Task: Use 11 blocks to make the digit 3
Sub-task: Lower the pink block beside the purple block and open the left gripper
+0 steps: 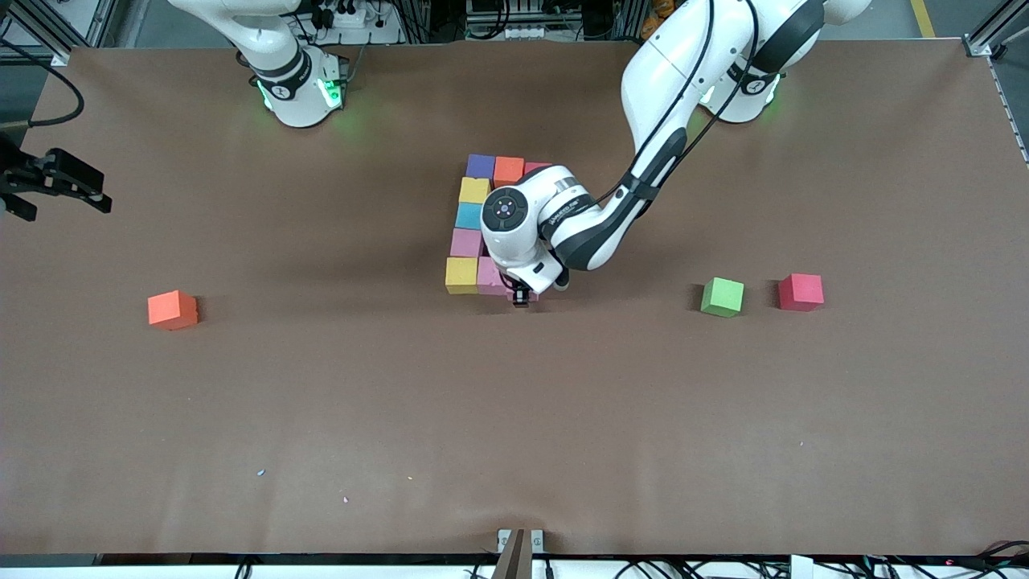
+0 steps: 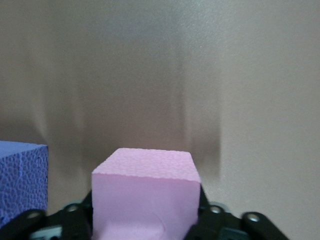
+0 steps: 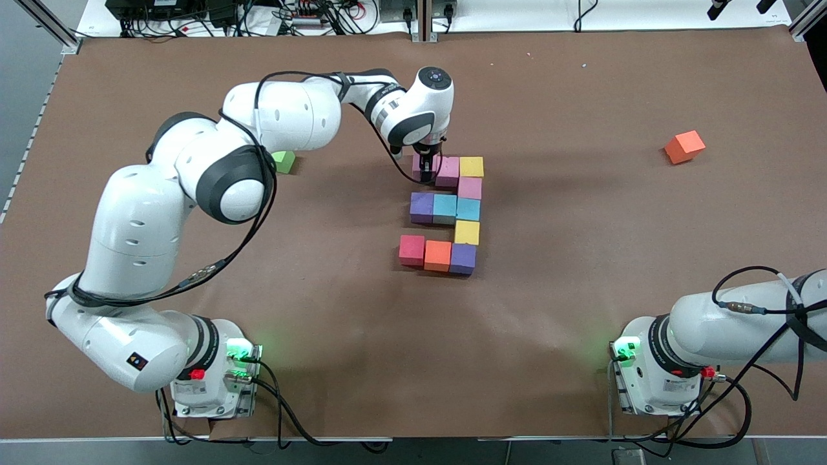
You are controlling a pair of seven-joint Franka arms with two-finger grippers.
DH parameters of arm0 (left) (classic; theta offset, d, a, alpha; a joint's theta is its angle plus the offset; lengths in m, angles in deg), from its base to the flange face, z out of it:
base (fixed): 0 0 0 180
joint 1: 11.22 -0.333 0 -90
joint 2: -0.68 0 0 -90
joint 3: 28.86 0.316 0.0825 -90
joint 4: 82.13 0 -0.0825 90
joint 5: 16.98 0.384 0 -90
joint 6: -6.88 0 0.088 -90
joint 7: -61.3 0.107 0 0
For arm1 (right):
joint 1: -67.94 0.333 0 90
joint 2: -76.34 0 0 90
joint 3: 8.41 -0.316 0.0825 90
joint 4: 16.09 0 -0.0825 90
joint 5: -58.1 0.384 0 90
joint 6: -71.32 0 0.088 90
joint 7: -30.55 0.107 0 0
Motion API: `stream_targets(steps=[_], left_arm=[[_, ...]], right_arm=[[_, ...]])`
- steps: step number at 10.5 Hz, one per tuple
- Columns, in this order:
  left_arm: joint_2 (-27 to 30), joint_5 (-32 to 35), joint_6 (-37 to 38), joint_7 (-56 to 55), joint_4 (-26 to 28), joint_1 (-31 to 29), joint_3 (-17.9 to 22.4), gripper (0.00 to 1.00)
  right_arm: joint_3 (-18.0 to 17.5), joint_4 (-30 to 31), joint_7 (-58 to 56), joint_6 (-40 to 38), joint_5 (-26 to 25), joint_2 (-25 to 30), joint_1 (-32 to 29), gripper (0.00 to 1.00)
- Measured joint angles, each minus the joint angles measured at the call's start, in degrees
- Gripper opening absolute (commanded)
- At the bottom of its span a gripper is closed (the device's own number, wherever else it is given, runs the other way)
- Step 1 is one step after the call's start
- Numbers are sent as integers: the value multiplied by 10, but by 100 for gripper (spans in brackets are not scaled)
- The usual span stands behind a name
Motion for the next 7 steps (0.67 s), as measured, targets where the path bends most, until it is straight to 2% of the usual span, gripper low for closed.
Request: stream_targets(steps=[3, 7], left_arm=[[5, 0, 7, 4, 0, 1, -2, 100], [37, 0, 44, 14, 6, -1, -10, 100]], right_arm=[[0, -31, 0, -13, 0, -16, 4, 100], [4, -40, 0, -17, 0, -14, 4, 100]])
